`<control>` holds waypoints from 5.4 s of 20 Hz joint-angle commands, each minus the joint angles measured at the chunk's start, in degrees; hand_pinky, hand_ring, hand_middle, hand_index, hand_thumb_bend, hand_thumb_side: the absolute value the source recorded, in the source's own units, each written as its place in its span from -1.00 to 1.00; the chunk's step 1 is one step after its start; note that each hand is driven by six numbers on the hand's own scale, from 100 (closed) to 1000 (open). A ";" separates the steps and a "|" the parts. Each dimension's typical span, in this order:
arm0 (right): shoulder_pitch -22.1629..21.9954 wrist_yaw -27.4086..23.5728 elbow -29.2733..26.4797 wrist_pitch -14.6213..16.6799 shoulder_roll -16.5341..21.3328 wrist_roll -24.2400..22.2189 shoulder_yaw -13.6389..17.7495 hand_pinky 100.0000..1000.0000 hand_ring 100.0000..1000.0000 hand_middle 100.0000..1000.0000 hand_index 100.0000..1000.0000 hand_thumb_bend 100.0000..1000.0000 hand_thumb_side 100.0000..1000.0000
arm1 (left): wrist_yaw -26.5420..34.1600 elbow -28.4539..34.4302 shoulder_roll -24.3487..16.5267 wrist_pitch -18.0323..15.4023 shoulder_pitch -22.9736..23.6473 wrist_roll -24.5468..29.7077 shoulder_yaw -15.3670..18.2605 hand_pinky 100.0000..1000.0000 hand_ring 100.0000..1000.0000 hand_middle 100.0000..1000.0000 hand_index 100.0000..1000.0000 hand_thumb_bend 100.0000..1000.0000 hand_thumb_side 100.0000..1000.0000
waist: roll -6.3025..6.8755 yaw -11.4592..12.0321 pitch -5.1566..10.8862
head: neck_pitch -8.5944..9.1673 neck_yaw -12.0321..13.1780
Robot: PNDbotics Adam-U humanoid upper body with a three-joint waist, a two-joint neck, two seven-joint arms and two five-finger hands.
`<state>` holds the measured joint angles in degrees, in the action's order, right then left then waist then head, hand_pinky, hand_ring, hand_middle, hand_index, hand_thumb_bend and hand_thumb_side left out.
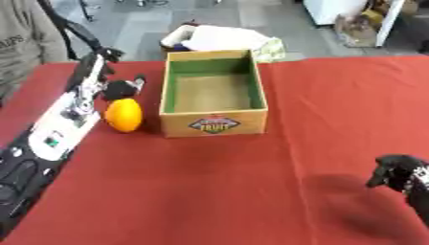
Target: Pick up objects on the table and place them in the box.
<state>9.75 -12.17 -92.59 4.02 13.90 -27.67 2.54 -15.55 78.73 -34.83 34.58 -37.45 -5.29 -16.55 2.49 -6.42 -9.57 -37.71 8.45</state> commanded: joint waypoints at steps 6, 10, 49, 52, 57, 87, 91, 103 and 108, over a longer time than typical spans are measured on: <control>0.64 0.25 -1.03 0.08 0.96 -0.02 0.13 0.13 0.01 -0.04 0.35 -1.00 0.34 | -9.13 -3.98 -1.47 1.39 -1.27 8.93 0.35 0.48 0.44 0.46 0.66 -0.14 -0.54 | -0.10 -0.14 0.85 | 0.70 -0.05; 0.62 0.29 -1.05 0.08 0.99 0.01 0.16 0.13 0.01 -0.04 0.35 -1.00 0.34 | -13.51 -5.66 -1.68 1.65 -1.10 13.31 1.26 0.48 0.44 0.45 0.66 -0.04 -0.49 | -0.05 -0.13 0.80 | 0.80 -0.21; 0.32 0.30 -0.92 0.01 0.76 0.00 0.16 0.13 0.01 -0.04 0.35 -1.00 0.33 | -52.91 4.96 6.51 -13.00 -9.28 21.22 9.31 -0.13 -0.61 -0.88 -0.78 -1.00 -0.65 | -0.36 -0.07 1.05 | 0.93 -0.50; 0.39 0.28 -0.88 0.03 0.73 -0.06 0.07 0.13 0.01 -0.04 0.35 -1.00 0.33 | -54.76 1.78 9.13 -14.18 -12.26 21.54 7.38 -0.12 -0.60 -0.87 -0.78 -1.00 -0.66 | -0.42 -0.47 0.99 | 1.00 -0.34; 0.56 0.29 -0.85 0.01 0.73 -0.23 -0.09 0.13 0.01 -0.04 0.35 -1.00 0.33 | -57.39 -5.33 13.56 -14.62 -15.59 19.35 5.18 -0.12 -0.58 -0.83 -0.74 -1.00 -0.66 | -0.31 -1.19 0.80 | 1.10 -0.51; 0.94 0.31 -0.94 -0.20 0.44 -0.46 -0.32 0.13 0.01 -0.04 0.35 -1.00 0.32 | -58.31 -17.94 20.05 -14.89 -15.20 17.32 2.17 0.44 0.48 0.50 0.65 -0.29 -0.60 | -0.18 -2.42 0.35 | 1.86 -0.91; 0.93 0.33 -0.95 -0.22 0.42 -0.44 -0.31 0.13 0.01 -0.04 0.35 -1.00 0.32 | -58.56 -17.34 19.92 -14.89 -14.88 17.89 2.22 0.52 0.56 0.60 0.76 0.02 -0.02 | -0.15 -2.40 0.35 | 1.86 -0.95; 0.79 0.37 -0.90 -0.25 0.43 -0.36 -0.10 0.13 0.01 -0.04 0.35 -1.00 0.32 | -43.62 -5.00 17.69 -9.16 -12.12 4.50 6.85 0.57 0.53 0.58 0.74 -1.00 0.74 | -0.15 -1.92 0.45 | 1.83 -1.27; 0.62 0.46 -0.89 -0.29 0.45 -0.28 0.05 0.13 0.01 -0.04 0.35 -1.00 0.32 | -17.55 1.90 16.33 -8.89 -8.59 -7.21 10.81 0.50 0.44 0.49 0.68 -1.00 1.00 | -0.07 -1.38 0.56 | 1.91 -1.70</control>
<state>10.02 -12.13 -92.59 3.73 13.83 -27.98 2.15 -38.96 78.11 -16.64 25.80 -45.25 -9.77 -7.13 2.55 -7.80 -9.92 -36.20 6.91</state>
